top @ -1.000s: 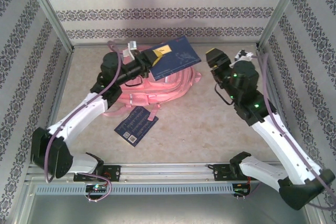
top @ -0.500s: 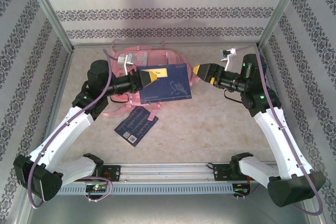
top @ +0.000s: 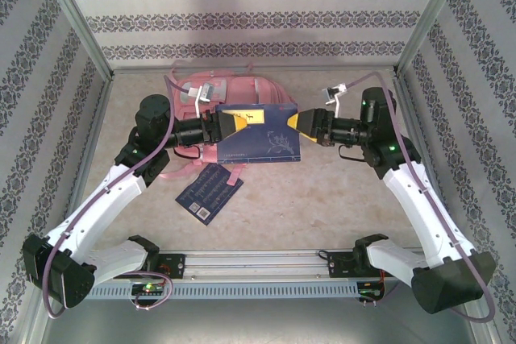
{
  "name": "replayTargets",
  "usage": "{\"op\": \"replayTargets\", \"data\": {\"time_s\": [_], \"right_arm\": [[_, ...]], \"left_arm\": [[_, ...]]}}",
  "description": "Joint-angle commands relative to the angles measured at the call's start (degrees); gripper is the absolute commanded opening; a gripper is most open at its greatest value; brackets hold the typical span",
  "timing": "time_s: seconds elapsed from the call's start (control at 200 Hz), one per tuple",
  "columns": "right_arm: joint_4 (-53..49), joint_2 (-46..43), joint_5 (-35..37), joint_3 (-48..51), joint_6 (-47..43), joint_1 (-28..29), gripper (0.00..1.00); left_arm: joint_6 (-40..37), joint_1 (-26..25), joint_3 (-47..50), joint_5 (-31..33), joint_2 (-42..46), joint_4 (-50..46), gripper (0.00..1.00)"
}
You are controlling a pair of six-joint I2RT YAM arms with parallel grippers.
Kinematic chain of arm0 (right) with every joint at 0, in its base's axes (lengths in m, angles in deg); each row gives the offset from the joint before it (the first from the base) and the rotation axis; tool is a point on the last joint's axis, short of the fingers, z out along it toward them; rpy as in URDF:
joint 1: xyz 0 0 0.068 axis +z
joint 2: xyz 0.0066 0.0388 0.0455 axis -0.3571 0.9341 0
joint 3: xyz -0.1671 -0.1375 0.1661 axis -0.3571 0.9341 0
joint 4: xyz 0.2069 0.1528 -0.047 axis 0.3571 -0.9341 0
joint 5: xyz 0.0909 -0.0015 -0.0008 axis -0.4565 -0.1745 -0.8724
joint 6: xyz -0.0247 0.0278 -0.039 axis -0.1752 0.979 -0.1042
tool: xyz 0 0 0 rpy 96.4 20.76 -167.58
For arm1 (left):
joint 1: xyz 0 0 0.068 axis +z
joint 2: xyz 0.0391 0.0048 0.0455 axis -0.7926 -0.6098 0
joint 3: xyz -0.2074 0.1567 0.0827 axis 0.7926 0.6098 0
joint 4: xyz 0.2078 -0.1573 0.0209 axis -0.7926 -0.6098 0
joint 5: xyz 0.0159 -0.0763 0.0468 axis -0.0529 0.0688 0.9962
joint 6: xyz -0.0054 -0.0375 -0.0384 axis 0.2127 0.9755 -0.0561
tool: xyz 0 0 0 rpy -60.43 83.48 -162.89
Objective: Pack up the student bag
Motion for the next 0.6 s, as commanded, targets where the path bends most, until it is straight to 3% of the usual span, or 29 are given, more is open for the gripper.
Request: {"op": "replayTargets", "data": {"time_s": [0.0,0.14,0.305,0.39,0.595], "right_arm": [[2.9,-0.2,-6.8,-0.1,0.7,2.3,0.79],[9.7,-0.6,-9.3,2.6,7.5,2.0,0.69],[14.7,-1.1,-10.2,4.0,12.7,2.1,0.42],[17.7,-2.3,-8.6,5.4,15.7,2.0,0.33],[35.4,-3.6,-5.5,10.7,29.1,1.8,0.11]], "left_arm": [[1.5,-0.8,0.0,-1.3,0.3,6.3,0.0],[1.6,-1.0,0.2,-1.4,0.0,6.6,0.0],[1.6,-1.2,0.4,-1.2,-0.1,6.3,0.0],[1.6,-1.4,0.4,-1.1,-0.1,6.2,0.0],[1.7,-1.6,0.4,-1.0,-0.7,6.2,0.0]]}}
